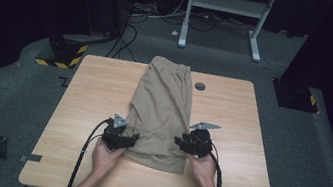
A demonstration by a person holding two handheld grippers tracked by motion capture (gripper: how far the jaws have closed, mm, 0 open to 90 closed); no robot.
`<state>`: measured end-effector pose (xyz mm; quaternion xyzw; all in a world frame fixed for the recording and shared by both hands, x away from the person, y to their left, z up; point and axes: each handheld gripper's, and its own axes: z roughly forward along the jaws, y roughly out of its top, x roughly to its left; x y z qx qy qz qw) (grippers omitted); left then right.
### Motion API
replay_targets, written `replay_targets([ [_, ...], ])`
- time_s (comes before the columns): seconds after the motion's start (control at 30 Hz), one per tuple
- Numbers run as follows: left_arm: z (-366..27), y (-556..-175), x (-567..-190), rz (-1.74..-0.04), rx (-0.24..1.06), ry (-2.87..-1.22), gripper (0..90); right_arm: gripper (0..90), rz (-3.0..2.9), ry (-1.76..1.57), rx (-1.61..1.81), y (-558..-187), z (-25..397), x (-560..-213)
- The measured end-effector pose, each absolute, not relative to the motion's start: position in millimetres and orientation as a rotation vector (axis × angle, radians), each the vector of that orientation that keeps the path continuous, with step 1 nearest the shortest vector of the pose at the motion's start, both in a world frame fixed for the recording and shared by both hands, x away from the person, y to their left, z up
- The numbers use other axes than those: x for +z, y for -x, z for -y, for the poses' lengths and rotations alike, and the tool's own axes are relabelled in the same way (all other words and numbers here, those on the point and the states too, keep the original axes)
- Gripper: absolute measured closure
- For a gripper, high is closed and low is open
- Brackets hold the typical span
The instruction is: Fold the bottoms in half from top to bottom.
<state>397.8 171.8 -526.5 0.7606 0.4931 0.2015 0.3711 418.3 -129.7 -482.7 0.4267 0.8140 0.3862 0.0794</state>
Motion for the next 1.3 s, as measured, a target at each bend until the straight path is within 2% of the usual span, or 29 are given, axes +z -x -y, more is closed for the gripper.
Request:
replay_targets([
  [0.07, -171.6, -397.8, -526.5, -1.264, 0.518, -1.953, 30.0, 71.5, -2.479, -1.293, 1.138, -428.3, 124.7, -488.6],
  [0.1, -171.5, -397.8, -526.5, -1.263, 0.519, -1.954, 30.0, 80.1, -2.497, -1.285, 1.135, -428.5, 122.7, -490.3],
  [0.13, -171.4, -397.7, -526.5, -1.264, 0.520, -1.954, 30.0, 84.2, -2.510, -1.257, 1.142, -425.9, 121.2, -491.1],
  [0.43, -171.3, -397.7, -526.5, -1.264, 0.522, -1.956, 30.1, 86.6, -2.584, -1.061, 1.169, -352.7, 128.2, -504.0],
  [0.57, -171.6, -397.7, -526.5, -1.265, 0.519, -1.953, 30.3, 82.2, -2.582, -1.090, 1.203, -336.6, 139.9, -508.0],
  [0.6, -171.8, -397.8, -526.5, -1.265, 0.517, -1.952, 30.3, 79.4, -2.580, -1.094, 1.207, -335.5, 142.6, -507.9],
  [0.67, -173.0, -397.3, -526.4, -1.271, 0.502, -1.940, 30.4, 67.4, -2.536, -1.122, 1.221, -337.1, 147.7, -506.5],
  [0.77, -174.2, -395.1, -524.8, -1.275, 0.500, -1.950, 32.9, 60.3, -2.464, -1.174, 1.267, -345.3, 154.7, -499.4],
  [0.87, -177.3, -390.3, -516.7, -1.302, 0.455, -1.954, 37.1, 58.5, -2.397, -1.198, 1.306, -356.4, 157.7, -488.6],
  [1.03, -179.6, -373.6, -504.9, -1.253, 0.426, -2.001, 40.3, 57.7, -2.375, -1.175, 1.334, -371.1, 147.6, -482.7],
  [1.3, -184.7, -346.5, -510.2, -1.249, 0.388, -2.054, 43.3, 52.7, -2.362, -1.235, 1.221, -382.0, 139.5, -484.9],
])
